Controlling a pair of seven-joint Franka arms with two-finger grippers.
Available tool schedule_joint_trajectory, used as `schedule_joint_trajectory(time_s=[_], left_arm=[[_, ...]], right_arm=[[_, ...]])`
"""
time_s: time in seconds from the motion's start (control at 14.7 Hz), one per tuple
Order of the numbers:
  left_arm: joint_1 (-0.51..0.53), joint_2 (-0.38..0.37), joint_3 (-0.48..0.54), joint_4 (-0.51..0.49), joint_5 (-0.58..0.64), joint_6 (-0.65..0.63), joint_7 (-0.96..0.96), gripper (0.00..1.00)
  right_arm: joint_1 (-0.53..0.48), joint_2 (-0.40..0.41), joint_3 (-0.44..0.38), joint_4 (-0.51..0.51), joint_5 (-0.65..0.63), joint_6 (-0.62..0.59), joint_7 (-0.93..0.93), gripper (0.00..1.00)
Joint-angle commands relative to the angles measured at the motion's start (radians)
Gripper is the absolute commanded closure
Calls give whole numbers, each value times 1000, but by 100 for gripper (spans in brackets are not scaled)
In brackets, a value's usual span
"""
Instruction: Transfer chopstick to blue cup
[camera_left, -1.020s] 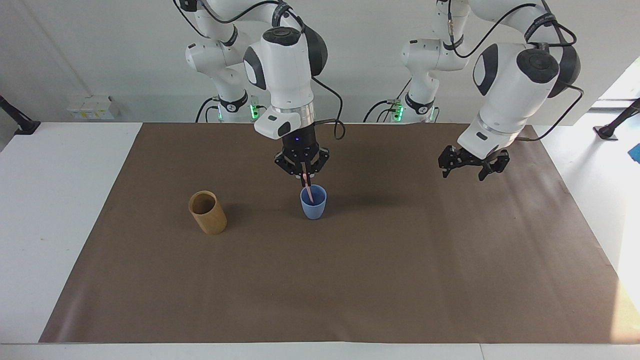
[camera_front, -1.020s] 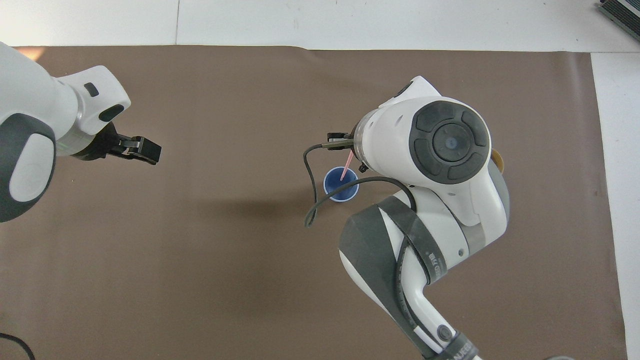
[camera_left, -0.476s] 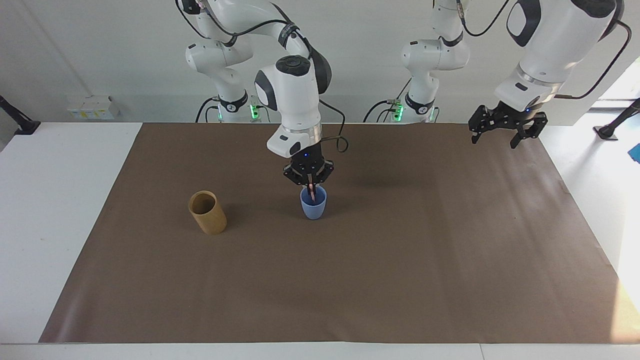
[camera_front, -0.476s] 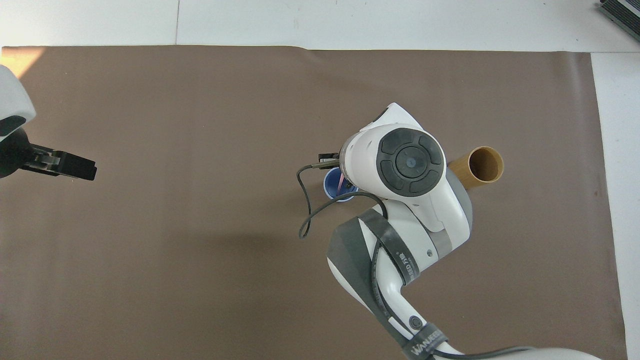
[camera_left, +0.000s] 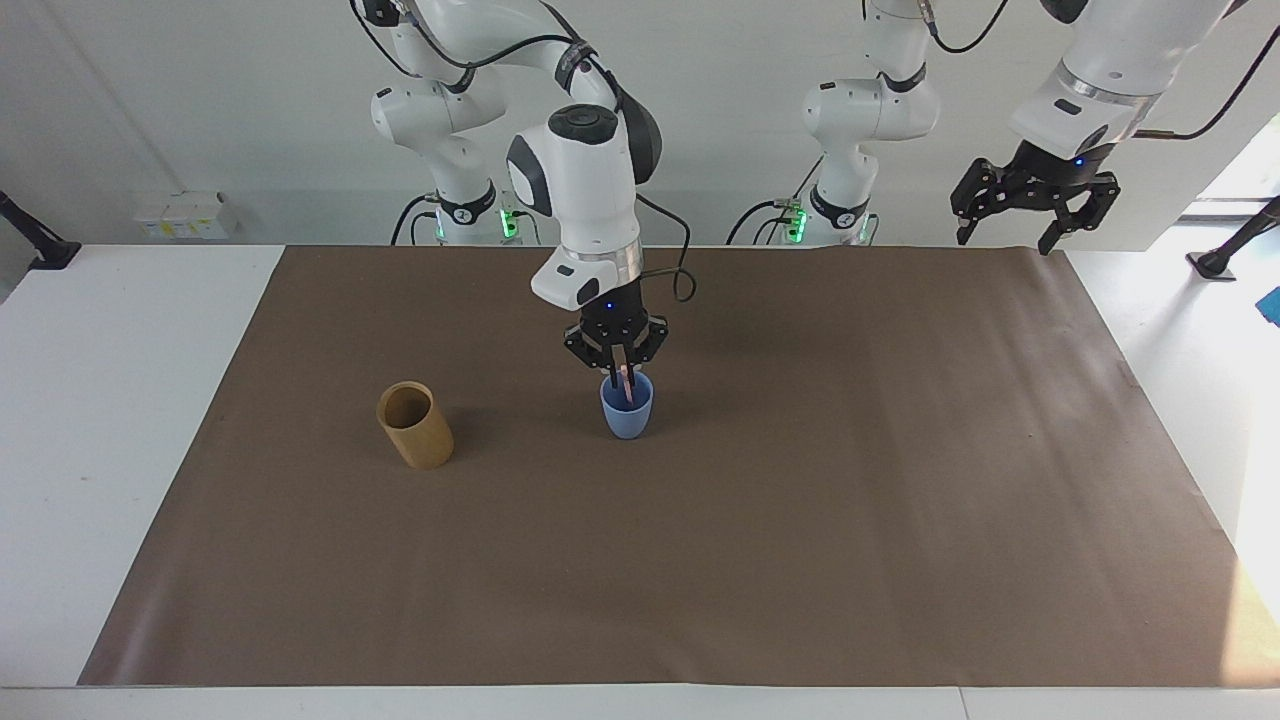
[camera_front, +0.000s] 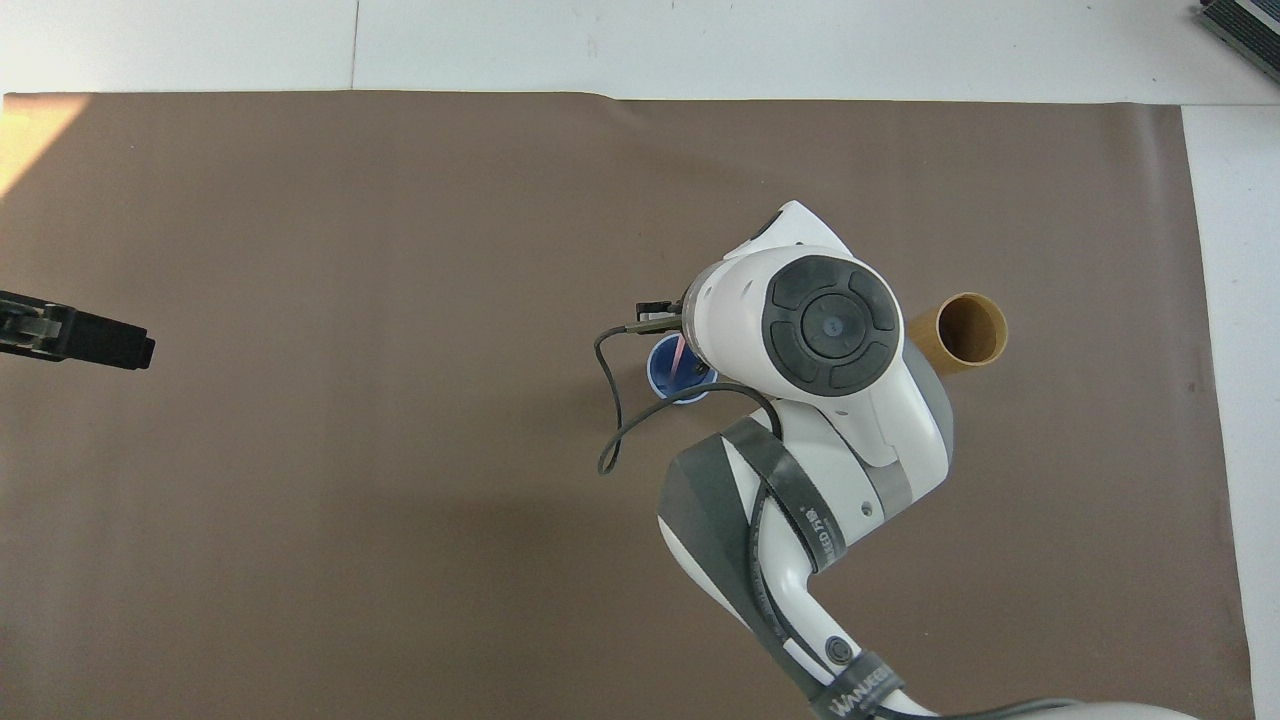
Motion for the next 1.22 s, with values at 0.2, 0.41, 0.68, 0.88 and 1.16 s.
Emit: schedule_joint_trajectory(time_s=[0.2,0.41,0.68,0.88,1.16], left_arm=[[36,-35,-1,-60,-61,-10,-4,0],[36,-38,0,-62,-53,-19,7,0],[36,-37,0,-56,-50,-30,0,0],[36,-33,0,-50,-52,-25,-3,0],[38,-33,0,-50,-52,-25,-3,0]], right_arm=[[-46,-50,-13,14,6,-44,12,0],[-148,-133,-15,19,6,-144,0,0],[-300,-239,-16,22,3,-280,-12,0],[-380,-263,-16,72,6,-400,-125,0],[-423,-242,-15,197,7,-587,-225,0]])
